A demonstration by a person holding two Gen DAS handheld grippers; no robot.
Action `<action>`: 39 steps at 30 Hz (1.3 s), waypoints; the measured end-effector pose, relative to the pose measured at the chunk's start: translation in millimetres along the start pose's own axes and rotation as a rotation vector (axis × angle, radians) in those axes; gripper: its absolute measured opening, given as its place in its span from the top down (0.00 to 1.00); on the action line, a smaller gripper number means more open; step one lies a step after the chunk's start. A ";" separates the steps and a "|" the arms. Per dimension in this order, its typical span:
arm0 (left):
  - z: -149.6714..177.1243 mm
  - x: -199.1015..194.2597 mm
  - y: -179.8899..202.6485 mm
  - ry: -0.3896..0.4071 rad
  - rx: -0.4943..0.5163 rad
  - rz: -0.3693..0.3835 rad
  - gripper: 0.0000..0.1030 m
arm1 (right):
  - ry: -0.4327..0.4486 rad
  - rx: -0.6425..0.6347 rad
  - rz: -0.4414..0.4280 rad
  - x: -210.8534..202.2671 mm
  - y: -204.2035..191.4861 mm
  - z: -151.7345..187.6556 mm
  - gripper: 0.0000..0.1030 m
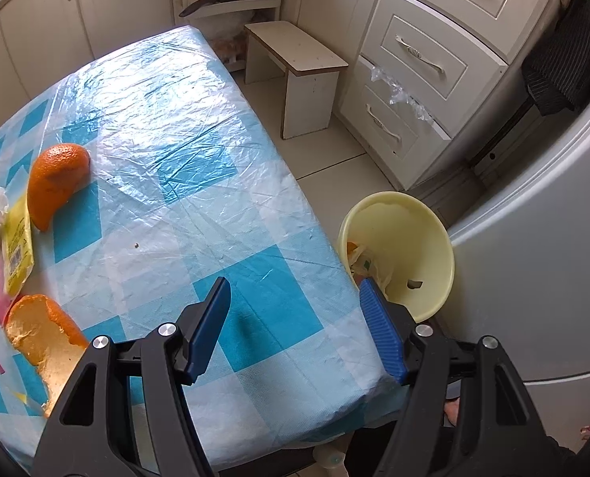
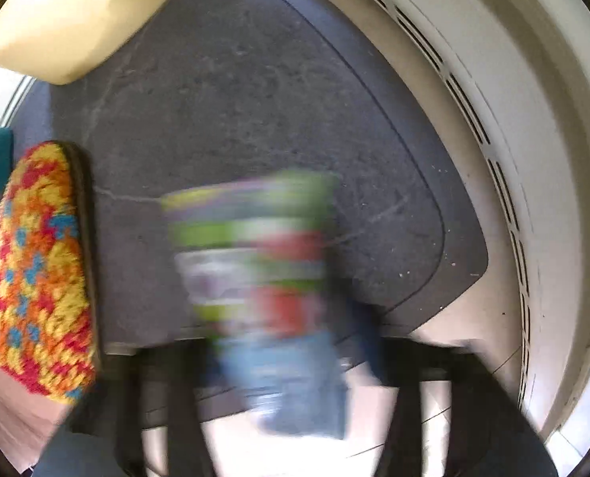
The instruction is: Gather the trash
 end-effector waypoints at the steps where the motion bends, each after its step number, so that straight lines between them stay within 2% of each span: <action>1: -0.7 -2.9 -0.8 0.006 -0.001 0.003 0.38 | 0.002 0.000 -0.020 -3.3 -2.9 1.0 0.67; 4: -2.7 -14.9 -3.1 0.034 0.000 0.005 0.38 | 0.026 -0.028 -0.025 -24.6 -20.4 6.0 0.67; 8: -3.5 -31.6 -8.9 0.073 0.002 -0.005 0.38 | 0.135 -0.054 -0.075 -80.7 -34.9 25.4 0.67; 11: -3.8 -44.6 -16.0 0.100 -0.009 -0.007 0.38 | 0.280 -0.090 -0.109 -155.3 -51.6 32.6 0.67; 15: -2.5 -60.7 -26.9 0.134 -0.021 -0.019 0.38 | 0.545 -0.110 -0.179 -281.9 -78.8 32.8 0.67; 18: 0.5 -69.9 -34.5 0.147 -0.029 -0.032 0.38 | 0.734 -0.157 -0.243 -370.8 -108.3 17.6 0.67; 20: 2.8 -74.0 -36.0 0.158 -0.020 -0.053 0.38 | 0.824 -0.201 -0.282 -405.5 -133.9 -1.1 0.67; 21: 3.6 -76.3 -37.0 0.166 -0.013 -0.072 0.37 | 0.857 -0.217 -0.292 -408.0 -136.2 -17.8 0.67; 22: 5.1 -78.7 -38.5 0.174 -0.007 -0.092 0.37 | 0.881 -0.225 -0.296 -411.2 -152.4 -19.0 0.67; 24: 9.5 -84.4 -42.7 0.190 -0.004 -0.123 0.37 | 0.895 -0.231 -0.280 -396.2 -172.2 -45.5 0.66; 25: 12.4 -87.4 -45.6 0.195 -0.009 -0.133 0.36 | 0.878 -0.227 -0.274 -391.5 -194.1 -59.4 0.64; 27: 19.6 -94.4 -54.5 0.200 -0.028 -0.142 0.35 | 0.822 -0.219 -0.238 -394.7 -208.6 -75.7 0.47; 29: 27.5 -102.4 -63.8 0.211 -0.041 -0.157 0.34 | 0.767 -0.221 -0.213 -409.9 -229.9 -83.2 0.47; 31: 34.1 -110.6 -72.0 0.227 -0.046 -0.175 0.33 | 0.796 -0.232 -0.231 -430.5 -243.2 -57.8 0.46; 32: 36.9 -114.6 -76.0 0.236 -0.046 -0.187 0.32 | 0.819 -0.248 -0.233 -433.5 -233.4 -37.0 0.41; 34: 41.3 -122.8 -82.2 0.253 -0.041 -0.211 0.32 | 0.875 -0.276 -0.242 -445.2 -238.2 -14.5 0.39; 37: 45.2 -136.4 -87.2 0.283 -0.037 -0.223 0.31 | 0.980 -0.292 -0.272 -480.6 -253.8 3.9 0.34; 39: 47.6 -146.5 -90.2 0.308 -0.038 -0.228 0.30 | 1.046 -0.284 -0.314 -513.9 -268.6 10.8 0.27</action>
Point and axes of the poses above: each gripper's, at about its wrist camera, not at the fingertips, and x roughly the way its jaws point, y to its right, z to its underside, the point moved 5 cm from there along x, roughly the way its jaws point, and after that the axes turned 3 degrees about -z, right-handed, at the moved point
